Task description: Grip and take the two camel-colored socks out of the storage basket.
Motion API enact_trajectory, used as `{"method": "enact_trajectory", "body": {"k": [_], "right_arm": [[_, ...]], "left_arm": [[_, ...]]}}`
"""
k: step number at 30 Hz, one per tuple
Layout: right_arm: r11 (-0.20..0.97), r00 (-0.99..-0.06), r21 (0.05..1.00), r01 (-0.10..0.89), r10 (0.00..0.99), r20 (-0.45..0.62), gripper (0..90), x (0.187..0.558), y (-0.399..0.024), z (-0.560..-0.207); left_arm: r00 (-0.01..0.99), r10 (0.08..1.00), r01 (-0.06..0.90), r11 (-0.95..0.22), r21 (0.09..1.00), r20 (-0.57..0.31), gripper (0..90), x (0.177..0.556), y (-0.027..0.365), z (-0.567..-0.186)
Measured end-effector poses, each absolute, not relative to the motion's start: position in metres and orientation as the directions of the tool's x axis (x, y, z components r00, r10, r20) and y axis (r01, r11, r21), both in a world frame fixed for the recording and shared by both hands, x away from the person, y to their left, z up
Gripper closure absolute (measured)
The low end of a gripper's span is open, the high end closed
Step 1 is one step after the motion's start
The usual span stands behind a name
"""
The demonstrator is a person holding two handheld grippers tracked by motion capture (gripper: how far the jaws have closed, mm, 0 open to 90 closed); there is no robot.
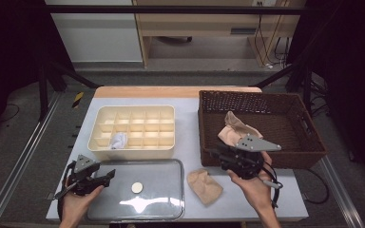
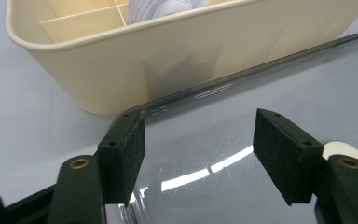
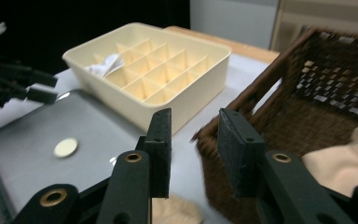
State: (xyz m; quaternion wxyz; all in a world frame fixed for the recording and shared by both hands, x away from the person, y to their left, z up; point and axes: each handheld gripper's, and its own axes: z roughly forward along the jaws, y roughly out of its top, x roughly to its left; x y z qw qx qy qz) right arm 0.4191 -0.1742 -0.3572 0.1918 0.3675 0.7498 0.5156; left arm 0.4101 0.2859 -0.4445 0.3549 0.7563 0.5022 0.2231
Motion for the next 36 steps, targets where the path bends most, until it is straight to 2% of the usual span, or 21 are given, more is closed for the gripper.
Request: {"method": "enact_trajectory", "body": {"k": [15, 36], "right_arm": [[0.156, -0.554, 0.926, 0.344, 0.830, 0.066, 59.9, 0.466, -0.182, -0.322], [0.142, -0.404, 0.906, 0.399, 0.914, 0.034, 56.2, 0.527, -0.203, -0.324]], "left_arm": [[0.393, 0.919, 0.599, -0.236, 0.765, -0.024, 35.2, 0.410, 0.288, -0.444], [0.394, 0.919, 0.600, -0.234, 0.765, -0.027, 35.4, 0.411, 0.288, -0.445]]}}
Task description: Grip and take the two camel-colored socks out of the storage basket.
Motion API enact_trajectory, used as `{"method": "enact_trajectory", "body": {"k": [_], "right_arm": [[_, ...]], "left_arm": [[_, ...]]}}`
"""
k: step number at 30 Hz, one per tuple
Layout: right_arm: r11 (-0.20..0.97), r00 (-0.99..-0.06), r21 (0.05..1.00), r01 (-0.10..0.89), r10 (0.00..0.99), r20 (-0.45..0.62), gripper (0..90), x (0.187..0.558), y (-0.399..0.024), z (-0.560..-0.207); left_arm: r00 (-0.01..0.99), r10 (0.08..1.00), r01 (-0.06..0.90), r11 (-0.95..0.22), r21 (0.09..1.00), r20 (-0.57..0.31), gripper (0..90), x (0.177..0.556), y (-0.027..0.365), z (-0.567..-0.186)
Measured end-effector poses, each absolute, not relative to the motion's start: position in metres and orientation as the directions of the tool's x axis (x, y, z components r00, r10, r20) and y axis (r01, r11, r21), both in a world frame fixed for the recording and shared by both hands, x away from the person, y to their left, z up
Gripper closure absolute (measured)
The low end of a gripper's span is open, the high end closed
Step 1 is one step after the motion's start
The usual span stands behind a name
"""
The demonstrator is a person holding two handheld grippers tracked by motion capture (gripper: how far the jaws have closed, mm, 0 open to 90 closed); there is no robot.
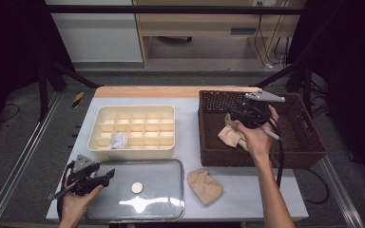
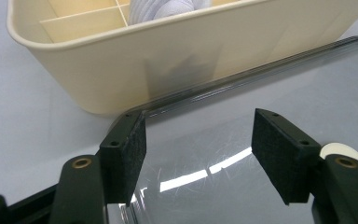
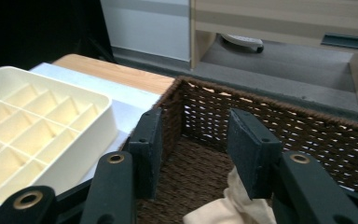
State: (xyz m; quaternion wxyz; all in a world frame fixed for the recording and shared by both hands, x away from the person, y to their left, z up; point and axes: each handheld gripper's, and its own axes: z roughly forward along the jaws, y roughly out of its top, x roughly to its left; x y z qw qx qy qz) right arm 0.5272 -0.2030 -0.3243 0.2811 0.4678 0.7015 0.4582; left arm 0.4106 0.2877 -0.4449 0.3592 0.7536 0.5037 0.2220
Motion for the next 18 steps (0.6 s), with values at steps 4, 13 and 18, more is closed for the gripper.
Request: {"method": "enact_trajectory", "body": {"k": [4, 13, 18], "right_arm": [[0.152, -0.382, 0.901, 0.407, 0.924, 0.017, 56.6, 0.540, -0.207, -0.330], [0.147, -0.341, 0.887, 0.438, 0.940, 0.013, 56.6, 0.561, -0.212, -0.346], [0.149, -0.328, 0.875, 0.460, 0.945, 0.011, 56.9, 0.571, -0.214, -0.356]], "left_arm": [[0.396, 0.918, 0.602, -0.233, 0.764, -0.032, 35.5, 0.411, 0.288, -0.445], [0.395, 0.918, 0.600, -0.233, 0.765, -0.030, 35.6, 0.411, 0.288, -0.445], [0.396, 0.918, 0.601, -0.232, 0.765, -0.033, 35.5, 0.411, 0.289, -0.445]]}}
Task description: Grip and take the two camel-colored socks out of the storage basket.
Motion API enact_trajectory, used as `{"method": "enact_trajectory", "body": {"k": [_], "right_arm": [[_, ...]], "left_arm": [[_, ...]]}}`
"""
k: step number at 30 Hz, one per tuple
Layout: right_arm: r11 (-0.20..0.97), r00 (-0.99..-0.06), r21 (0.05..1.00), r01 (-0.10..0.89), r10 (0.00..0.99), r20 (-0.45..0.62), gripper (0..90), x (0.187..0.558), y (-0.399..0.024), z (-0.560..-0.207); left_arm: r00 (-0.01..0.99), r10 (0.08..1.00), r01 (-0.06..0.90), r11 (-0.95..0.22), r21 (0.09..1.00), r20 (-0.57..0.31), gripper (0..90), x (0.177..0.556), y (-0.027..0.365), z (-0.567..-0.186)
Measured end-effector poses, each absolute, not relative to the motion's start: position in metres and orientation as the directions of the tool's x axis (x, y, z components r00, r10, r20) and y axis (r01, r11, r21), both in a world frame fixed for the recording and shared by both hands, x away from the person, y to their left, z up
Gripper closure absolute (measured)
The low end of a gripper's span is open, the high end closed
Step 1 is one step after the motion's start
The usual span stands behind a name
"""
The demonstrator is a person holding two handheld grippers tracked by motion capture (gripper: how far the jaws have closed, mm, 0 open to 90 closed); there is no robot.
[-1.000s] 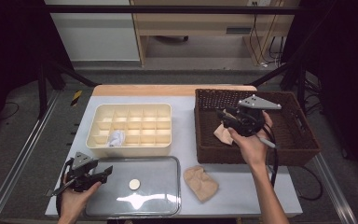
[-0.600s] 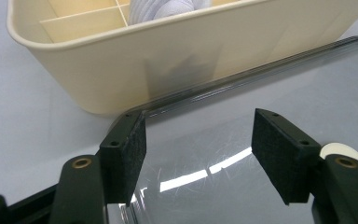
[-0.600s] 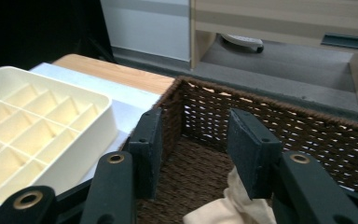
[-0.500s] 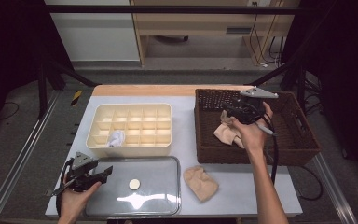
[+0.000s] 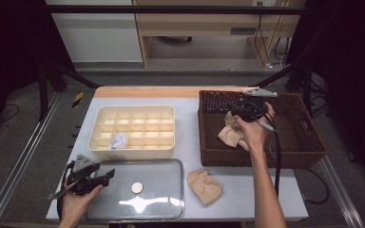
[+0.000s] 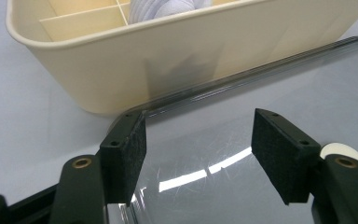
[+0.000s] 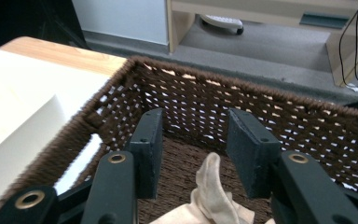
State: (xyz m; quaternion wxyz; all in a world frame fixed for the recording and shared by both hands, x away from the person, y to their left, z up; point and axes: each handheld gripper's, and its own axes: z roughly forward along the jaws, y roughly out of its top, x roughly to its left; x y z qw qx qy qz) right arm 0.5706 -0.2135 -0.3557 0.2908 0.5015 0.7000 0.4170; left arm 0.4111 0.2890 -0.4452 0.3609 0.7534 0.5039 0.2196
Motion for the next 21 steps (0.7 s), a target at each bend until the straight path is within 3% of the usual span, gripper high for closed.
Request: {"method": "enact_trajectory", "body": {"k": [21], "right_arm": [[0.143, -0.228, 0.772, 0.619, 0.974, 0.002, 59.9, 0.589, -0.241, -0.414]], "left_arm": [[0.397, 0.917, 0.599, -0.230, 0.767, -0.035, 35.6, 0.411, 0.289, -0.445]]}}
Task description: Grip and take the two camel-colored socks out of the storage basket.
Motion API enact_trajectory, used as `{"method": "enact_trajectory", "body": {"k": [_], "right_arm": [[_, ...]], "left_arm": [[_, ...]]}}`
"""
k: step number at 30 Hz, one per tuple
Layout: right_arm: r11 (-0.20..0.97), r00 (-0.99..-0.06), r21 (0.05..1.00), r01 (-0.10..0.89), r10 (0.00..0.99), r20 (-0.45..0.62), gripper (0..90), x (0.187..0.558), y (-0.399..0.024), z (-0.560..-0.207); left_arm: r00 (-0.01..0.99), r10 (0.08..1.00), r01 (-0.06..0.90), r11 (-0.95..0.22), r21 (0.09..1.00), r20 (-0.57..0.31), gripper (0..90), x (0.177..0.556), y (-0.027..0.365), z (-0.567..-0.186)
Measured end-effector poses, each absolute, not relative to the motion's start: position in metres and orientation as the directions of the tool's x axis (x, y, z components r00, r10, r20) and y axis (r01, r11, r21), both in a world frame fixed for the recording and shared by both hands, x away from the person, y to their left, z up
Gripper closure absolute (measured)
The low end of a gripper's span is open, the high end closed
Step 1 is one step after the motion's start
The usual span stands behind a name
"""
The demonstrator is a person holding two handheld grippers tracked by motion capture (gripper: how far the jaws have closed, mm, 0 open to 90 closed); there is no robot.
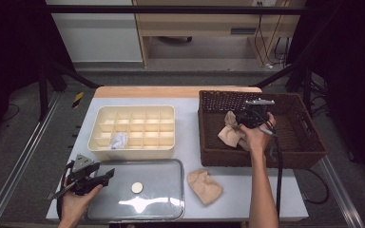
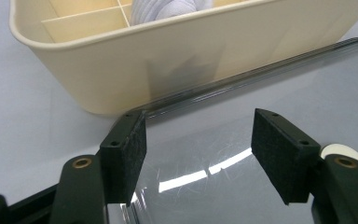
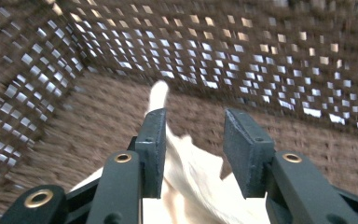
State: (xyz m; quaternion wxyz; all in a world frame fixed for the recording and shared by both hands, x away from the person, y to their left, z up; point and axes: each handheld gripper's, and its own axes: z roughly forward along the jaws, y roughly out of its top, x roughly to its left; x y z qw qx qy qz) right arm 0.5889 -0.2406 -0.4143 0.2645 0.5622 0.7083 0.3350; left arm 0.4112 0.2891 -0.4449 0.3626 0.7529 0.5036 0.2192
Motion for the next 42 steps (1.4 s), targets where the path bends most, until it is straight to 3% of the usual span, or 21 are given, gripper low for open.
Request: {"method": "enact_trajectory", "body": {"k": [5, 12, 20, 32, 42], "right_arm": [[0.136, -0.229, 0.737, 0.662, 0.973, 0.027, 60.9, 0.590, -0.242, -0.421], [0.149, -0.272, 0.703, 0.696, 0.960, 0.066, 88.1, 0.590, -0.238, -0.421], [0.100, -0.277, 0.788, 0.608, 0.957, 0.092, 88.7, 0.580, -0.242, -0.398], [0.115, -0.398, 0.905, 0.410, 0.915, 0.064, 88.9, 0.543, -0.228, -0.321], [0.111, -0.481, 0.944, 0.310, 0.875, 0.055, 88.9, 0.510, -0.216, -0.288]], "left_arm": [[0.397, 0.917, 0.599, -0.231, 0.767, -0.034, 35.6, 0.411, 0.289, -0.445], [0.396, 0.918, 0.598, -0.232, 0.767, -0.032, 35.7, 0.411, 0.289, -0.445], [0.396, 0.918, 0.600, -0.233, 0.766, -0.031, 35.7, 0.412, 0.288, -0.445], [0.399, 0.917, 0.597, -0.236, 0.767, -0.028, 35.7, 0.411, 0.287, -0.444], [0.400, 0.916, 0.590, -0.234, 0.773, -0.029, 35.8, 0.410, 0.286, -0.443]]}}
